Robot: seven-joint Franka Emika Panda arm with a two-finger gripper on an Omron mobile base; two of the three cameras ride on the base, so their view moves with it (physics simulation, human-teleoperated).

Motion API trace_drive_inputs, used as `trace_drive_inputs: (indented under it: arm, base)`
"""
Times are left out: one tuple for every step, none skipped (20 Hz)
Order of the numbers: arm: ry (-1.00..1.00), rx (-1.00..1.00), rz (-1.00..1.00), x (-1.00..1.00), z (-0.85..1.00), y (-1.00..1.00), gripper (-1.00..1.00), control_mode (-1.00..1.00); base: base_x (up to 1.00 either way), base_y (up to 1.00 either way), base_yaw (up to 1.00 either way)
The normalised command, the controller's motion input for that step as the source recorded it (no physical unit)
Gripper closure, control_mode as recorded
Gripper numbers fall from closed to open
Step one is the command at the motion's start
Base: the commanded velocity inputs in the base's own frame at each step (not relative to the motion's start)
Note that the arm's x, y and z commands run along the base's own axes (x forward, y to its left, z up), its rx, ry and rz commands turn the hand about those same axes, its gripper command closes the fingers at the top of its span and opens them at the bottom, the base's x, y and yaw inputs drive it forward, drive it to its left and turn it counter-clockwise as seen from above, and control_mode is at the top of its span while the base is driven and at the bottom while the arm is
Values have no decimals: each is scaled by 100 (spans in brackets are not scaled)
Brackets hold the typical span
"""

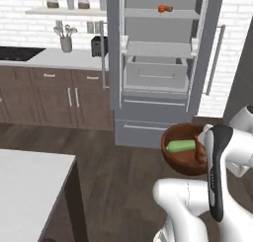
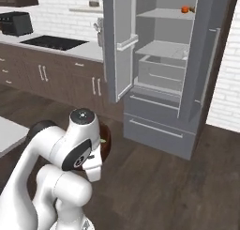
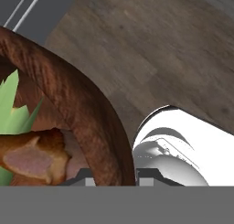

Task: Pick the chicken drumstick and corn from their plates and place them in the bowl. Then put the bowl in the fridge.

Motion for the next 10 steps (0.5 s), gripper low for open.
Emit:
trace_drive_inputs:
  arm:
    - [0,0,0,0,0,0,100,100]
    - [0,0,0,0,0,0,100,100]
    - [0,0,0,0,0,0,100,100]
    - [0,0,0,0,0,0,100,100]
    - [0,0,0,0,0,0,100,100]
    - [0,0,0,0,0,0,100,100]
    - [0,0,0,0,0,0,100,100]
    - [0,0,0,0,0,0,100,100]
    - [0,0,0,0,0,0,100,100]
    - [0,0,0,0,0,0,100,100]
  base:
    - [100,24,0]
    - [100,7,0]
    - [100,0,0]
    - [100,0,-7]
    - [100,0,-12]
    - [100,0,-15]
    - [100,0,-16]
    - [100,0,-18]
    - [100,1,-18]
    - [100,7,-19]
